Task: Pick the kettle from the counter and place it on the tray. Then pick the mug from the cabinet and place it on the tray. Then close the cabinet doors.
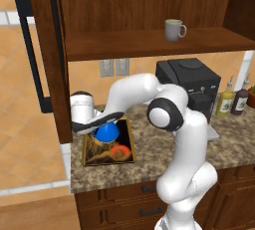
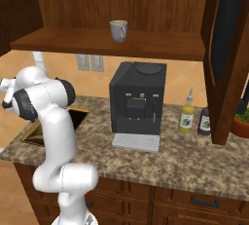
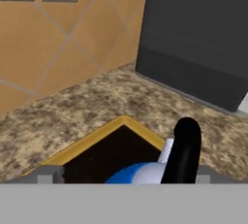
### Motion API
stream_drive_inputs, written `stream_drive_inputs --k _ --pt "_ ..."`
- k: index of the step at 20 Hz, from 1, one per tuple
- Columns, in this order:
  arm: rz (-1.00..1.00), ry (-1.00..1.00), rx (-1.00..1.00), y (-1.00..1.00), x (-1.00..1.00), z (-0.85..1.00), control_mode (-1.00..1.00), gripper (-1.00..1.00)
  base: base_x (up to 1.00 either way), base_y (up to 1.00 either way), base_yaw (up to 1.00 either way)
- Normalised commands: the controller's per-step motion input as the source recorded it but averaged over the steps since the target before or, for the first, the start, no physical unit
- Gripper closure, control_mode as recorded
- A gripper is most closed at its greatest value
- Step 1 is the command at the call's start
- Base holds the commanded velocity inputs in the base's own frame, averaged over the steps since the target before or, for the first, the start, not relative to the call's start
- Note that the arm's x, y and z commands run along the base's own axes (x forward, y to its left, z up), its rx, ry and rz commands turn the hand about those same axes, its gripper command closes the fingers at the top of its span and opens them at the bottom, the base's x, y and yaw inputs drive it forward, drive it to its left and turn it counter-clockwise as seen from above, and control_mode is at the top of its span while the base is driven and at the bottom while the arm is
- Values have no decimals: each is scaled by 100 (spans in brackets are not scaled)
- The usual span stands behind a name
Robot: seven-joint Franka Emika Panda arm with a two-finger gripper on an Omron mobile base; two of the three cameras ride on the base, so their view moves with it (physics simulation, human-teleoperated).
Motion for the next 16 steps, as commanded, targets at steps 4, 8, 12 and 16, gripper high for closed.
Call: stream_drive_inputs --k 4,8,12,16 --pt "-2 -4 1 0 -36 15 -100 -100 0 0 0" --pt "-5 0 1 0 -28 9 -100 -100 0 0 0" --pt "-5 -3 6 -18 -43 24 -100 -100 0 0 0" --pt "0 -11 6 -59 -69 58 -100 -100 0 0 0"
